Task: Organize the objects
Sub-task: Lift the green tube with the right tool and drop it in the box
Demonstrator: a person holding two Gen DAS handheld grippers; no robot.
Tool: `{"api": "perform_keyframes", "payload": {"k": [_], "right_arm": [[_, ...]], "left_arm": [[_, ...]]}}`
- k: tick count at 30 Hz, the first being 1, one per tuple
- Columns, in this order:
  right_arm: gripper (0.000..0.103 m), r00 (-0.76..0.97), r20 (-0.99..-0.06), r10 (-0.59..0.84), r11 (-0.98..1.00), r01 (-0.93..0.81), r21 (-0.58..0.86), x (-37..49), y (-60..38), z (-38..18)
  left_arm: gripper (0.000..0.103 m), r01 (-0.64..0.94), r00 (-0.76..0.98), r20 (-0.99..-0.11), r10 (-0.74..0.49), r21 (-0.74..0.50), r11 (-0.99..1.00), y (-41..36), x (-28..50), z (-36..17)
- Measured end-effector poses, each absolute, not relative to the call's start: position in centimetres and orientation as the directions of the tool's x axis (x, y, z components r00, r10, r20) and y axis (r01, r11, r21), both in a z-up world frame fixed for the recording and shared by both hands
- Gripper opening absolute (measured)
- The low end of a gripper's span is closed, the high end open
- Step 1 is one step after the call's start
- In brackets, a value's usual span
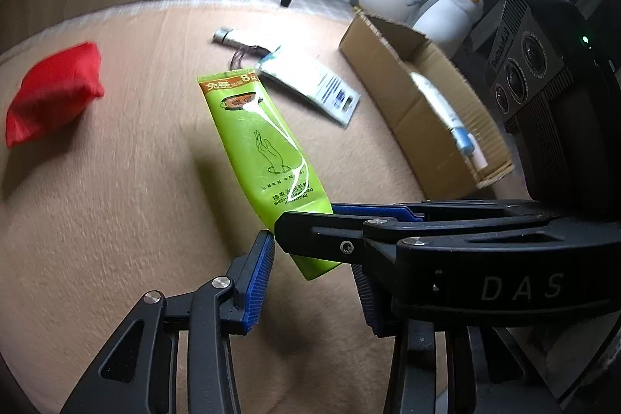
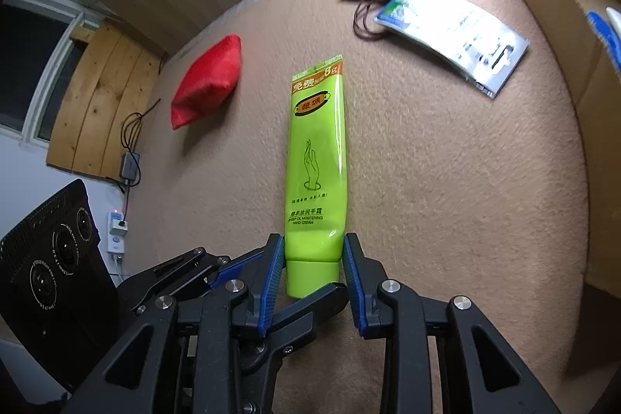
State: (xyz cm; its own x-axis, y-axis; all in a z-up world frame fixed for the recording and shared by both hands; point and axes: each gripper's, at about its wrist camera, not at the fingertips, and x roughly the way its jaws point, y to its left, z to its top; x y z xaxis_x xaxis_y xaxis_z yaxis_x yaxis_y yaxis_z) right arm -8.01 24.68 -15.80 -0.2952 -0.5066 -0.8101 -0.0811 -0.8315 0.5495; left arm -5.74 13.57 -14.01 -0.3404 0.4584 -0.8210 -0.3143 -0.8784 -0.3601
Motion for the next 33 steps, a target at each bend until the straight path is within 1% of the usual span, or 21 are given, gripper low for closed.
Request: {"api": "perform_keyframes", "payload": {"k": [9,16,24,33], "right_arm": [[0.029,-0.392,-0.803,-0.449,-0.852,-0.081,0.516,-7.6,27.8,-11.6],[0.029,-0.464,-0.792,-0.397,-0.854,-0.129,0.503,-7.4,32.9,-9.2],[0.029,-0.512,-0.8,-0.313,-0.865,-0.194,0.463,-7.2,38.8,-7.6],[0.029,-0.512,-0.819,-0.258,-0.869,-0.248,0.429,-6.8,43.9,-8.1]], "left_arm": [[0.044,-0.399,-0.37,-0.78,0.504,-0.357,-0.845,17.8,-7.9,-10.4],[0.043,-0.475,-0.37,-0.758,0.537,-0.343,-0.811,23.9,-10.0,-8.3],[0.043,-0.525,-0.349,-0.742,0.573,-0.352,-0.775,30.8,-12.2,-8.0],[0.043,-0.547,-0.33,-0.745,0.58,-0.35,-0.761,35.8,-13.6,-8.9]]}}
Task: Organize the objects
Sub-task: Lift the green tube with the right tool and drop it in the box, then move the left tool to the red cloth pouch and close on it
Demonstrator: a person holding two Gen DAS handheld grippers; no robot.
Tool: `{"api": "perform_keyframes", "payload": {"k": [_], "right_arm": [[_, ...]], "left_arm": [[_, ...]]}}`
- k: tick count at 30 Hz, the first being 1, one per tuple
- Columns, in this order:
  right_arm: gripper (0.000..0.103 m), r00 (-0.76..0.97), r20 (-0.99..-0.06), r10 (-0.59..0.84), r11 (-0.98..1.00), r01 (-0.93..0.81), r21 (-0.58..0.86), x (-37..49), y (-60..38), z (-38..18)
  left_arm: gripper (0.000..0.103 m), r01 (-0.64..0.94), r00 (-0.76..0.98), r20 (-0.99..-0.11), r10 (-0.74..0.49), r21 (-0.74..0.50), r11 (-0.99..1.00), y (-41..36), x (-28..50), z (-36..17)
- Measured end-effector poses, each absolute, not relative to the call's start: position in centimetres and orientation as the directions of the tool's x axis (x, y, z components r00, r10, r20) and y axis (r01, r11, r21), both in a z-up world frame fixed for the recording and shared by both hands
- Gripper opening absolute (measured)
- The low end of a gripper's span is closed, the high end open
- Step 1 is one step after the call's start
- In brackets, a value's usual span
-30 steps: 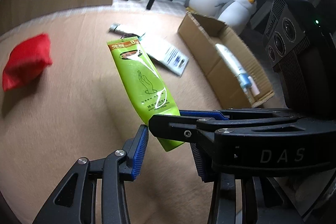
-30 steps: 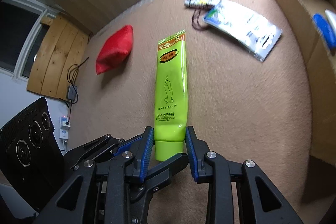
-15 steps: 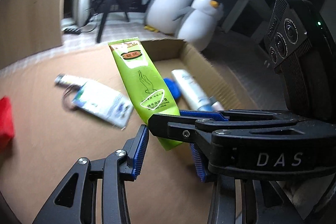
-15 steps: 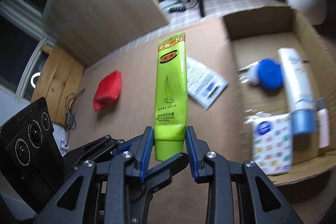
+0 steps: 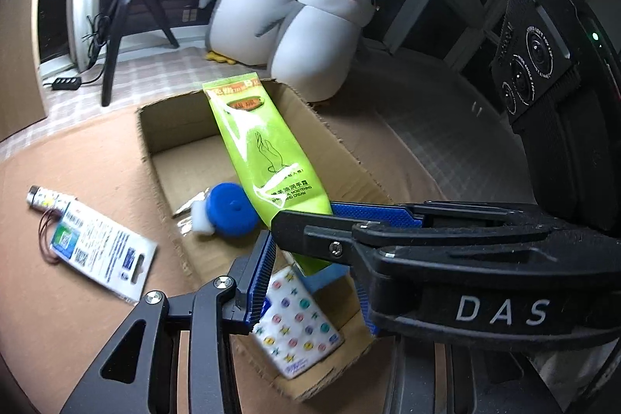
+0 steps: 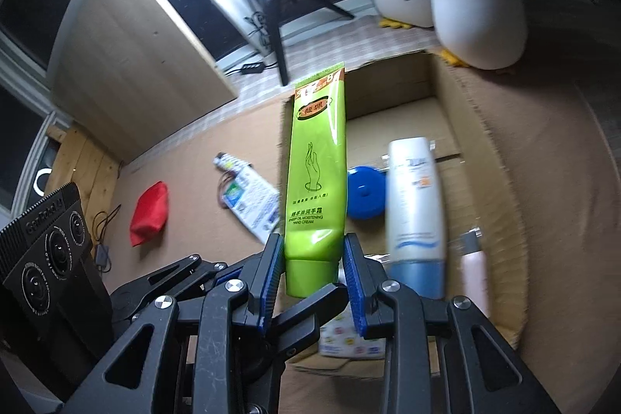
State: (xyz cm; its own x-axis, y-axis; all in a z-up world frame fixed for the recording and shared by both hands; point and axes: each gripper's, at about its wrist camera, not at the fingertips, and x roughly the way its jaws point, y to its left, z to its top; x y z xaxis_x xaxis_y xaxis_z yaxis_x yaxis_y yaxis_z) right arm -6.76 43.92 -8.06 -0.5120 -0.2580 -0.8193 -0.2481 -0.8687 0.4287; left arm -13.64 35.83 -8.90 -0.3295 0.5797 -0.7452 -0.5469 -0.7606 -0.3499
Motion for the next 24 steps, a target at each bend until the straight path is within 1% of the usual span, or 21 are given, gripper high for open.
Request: {"api": "perform_keyframes", "payload": {"k": [1,2,3,4,5,6,7,13,24], "right_arm": [[0.03,-0.511,-0.821,-0.254,-0.87,-0.25,0.425,-6.8,44.3,-8.1],[0.031,-0.511,-0.821,-0.255,-0.871,-0.248,0.425,-6.8,44.5,-8.2],[0.032,-0.512,-0.821,-0.251,-0.873,-0.246,0.42,-6.8,44.7,-8.2],[0.036,-0.51,-0.827,-0.237,-0.878,-0.252,0.407,-6.9,45.0,-8.1],[0.045,-0.511,-0.829,-0.228,-0.879,-0.257,0.401,-6.8,45.2,-8.1],[0.051,-0.516,-0.829,-0.216,-0.88,-0.264,0.394,-6.8,45.4,-8.0],[0.053,-0.52,-0.829,-0.204,-0.882,-0.271,0.387,-6.8,45.6,-7.9],[0.056,-0.524,-0.829,-0.196,-0.877,-0.285,0.387,-7.1,45.8,-8.2],[0.057,-0.541,-0.82,-0.189,-0.883,-0.271,0.383,-7.0,42.4,-7.6]], "left_arm": [[0.051,-0.551,-0.337,-0.749,0.57,-0.334,-0.765,36.2,-13.7,-8.9],[0.061,-0.552,-0.344,-0.75,0.565,-0.325,-0.768,36.2,-13.6,-8.9],[0.064,-0.551,-0.353,-0.751,0.558,-0.315,-0.773,36.3,-13.6,-9.0],[0.065,-0.548,-0.357,-0.752,0.554,-0.311,-0.776,36.3,-13.6,-9.0],[0.065,-0.543,-0.357,-0.755,0.55,-0.311,-0.78,36.2,-13.8,-9.2],[0.065,-0.538,-0.355,-0.76,0.544,-0.31,-0.784,36.1,-13.9,-9.3],[0.065,-0.535,-0.353,-0.763,0.541,-0.31,-0.786,36.0,-14.0,-9.5],[0.065,-0.514,-0.37,-0.765,0.527,-0.304,-0.802,33.5,-13.9,-9.4],[0.065,-0.422,-0.431,-0.767,0.475,-0.294,-0.858,24.9,-13.4,-8.5]]}}
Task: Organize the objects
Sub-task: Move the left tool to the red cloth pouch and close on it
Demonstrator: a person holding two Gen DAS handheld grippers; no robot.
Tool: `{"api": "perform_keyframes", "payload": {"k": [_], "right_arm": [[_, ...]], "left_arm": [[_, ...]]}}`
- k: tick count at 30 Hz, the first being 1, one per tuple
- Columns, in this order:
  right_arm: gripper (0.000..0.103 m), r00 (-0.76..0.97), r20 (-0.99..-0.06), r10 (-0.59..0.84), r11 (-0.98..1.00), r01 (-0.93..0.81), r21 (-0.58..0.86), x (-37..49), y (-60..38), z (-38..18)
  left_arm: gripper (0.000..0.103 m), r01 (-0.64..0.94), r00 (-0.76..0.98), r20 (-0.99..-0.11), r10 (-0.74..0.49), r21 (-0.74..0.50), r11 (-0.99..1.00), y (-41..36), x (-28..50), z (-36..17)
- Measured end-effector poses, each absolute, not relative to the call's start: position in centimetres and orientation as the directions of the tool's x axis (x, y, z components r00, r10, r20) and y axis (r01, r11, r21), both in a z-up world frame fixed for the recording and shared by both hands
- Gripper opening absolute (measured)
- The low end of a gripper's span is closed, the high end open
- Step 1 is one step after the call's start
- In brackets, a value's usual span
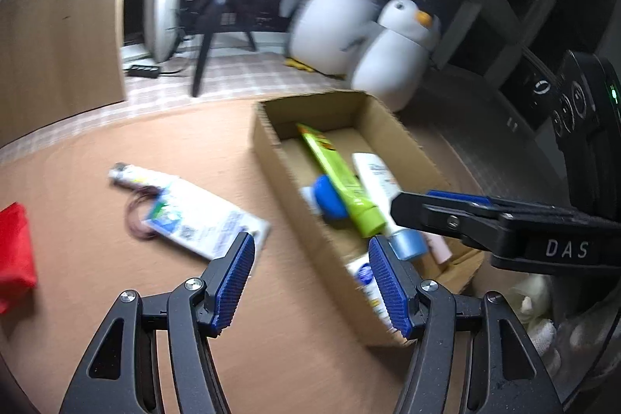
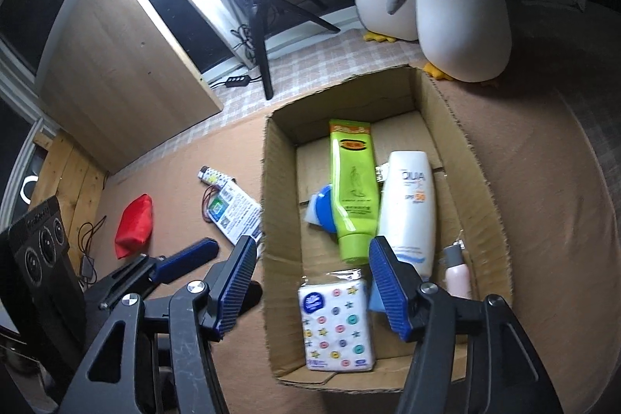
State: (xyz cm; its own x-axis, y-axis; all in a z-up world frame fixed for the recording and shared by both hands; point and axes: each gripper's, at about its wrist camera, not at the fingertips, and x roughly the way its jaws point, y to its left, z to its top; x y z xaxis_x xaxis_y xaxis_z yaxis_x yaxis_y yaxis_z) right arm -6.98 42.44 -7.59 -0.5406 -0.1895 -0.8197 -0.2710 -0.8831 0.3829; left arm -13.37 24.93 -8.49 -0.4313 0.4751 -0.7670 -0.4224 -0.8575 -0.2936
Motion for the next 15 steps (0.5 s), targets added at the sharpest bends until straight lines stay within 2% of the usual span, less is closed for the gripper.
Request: {"api": "perform_keyframes", "payload": {"k": [8,15], "right_arm": [[0.058,-0.549,-0.819,-0.166,-0.907,-0.241,0.345,-6.9,38.1,-6.8],[0.061,-0.553,-0.812,-0.189,-0.898,-0.238,0.371,-6.1,34.9,-6.9]], "left_arm": [[0.065,-0.302,-0.504,-0.765,0.401,-0.28,-0.912,15.9,-14.0,-7.1],[0.067,-0.148,-0.565,-0.766,0.306,-0.271,-0.951,6.1,-15.7,-6.0]]}}
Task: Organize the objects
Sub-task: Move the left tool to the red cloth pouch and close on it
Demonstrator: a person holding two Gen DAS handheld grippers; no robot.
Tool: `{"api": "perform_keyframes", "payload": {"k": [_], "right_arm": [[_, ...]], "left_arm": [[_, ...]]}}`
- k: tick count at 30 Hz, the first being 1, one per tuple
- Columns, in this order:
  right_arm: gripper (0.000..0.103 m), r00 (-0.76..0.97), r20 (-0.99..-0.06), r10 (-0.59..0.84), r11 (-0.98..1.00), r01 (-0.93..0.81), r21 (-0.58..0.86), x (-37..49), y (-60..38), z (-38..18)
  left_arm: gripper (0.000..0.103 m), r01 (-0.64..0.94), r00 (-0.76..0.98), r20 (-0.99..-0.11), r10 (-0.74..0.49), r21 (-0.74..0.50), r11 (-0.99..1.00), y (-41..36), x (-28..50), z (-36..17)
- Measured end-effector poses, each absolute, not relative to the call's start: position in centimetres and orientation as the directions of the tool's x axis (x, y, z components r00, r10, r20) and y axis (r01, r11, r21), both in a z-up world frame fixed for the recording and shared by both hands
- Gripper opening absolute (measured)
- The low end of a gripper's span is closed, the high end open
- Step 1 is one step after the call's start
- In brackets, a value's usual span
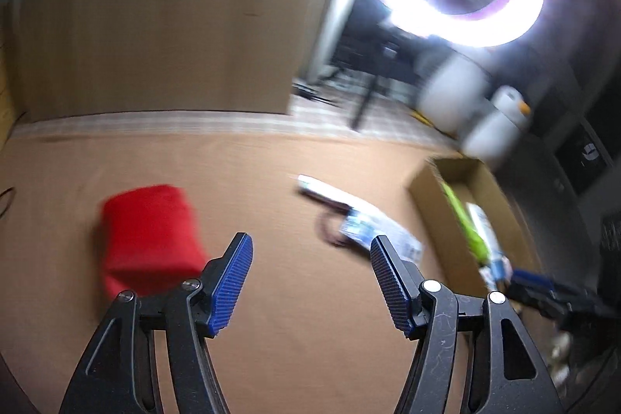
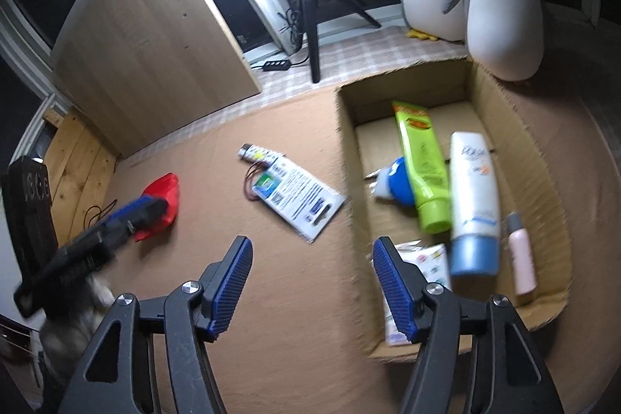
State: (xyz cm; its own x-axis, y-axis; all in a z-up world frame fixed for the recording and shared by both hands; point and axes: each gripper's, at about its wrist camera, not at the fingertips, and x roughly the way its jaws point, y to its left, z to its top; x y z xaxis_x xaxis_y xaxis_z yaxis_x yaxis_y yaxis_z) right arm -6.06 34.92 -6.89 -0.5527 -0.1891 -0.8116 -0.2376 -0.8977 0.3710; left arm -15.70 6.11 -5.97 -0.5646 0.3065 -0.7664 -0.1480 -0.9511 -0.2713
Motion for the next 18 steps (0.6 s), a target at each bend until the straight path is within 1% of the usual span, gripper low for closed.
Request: {"api": "perform_keyframes", "payload": {"k": [6,12,18], "right_arm": [[0.061,-0.539,-0.823,-0.182,-0.905,-0.235,0.354,-5.0,32.1,-7.2],[0.061,-0.531,-0.831,-0.167,-0.906,-0.25,0.341,-3.4,30.4,-7.5],[0.061,-0.512,-0.845,-0.153,-0.894,-0.292,0.339,-1.9,30.0,-8.4]], "left_arm": [[0.068,-0.025,-0.587,-0.783,0.208,-0.239,-0.971,-1.4,-18.5,-6.0],[0.068,0.075,-0.555,-0.822,0.131,-0.206,-0.976,-6.0,-22.4,-7.7],[0.068,0.14,-0.493,-0.862,0.12,-0.215,-0.967,-7.6,-26.0,-11.0]]}}
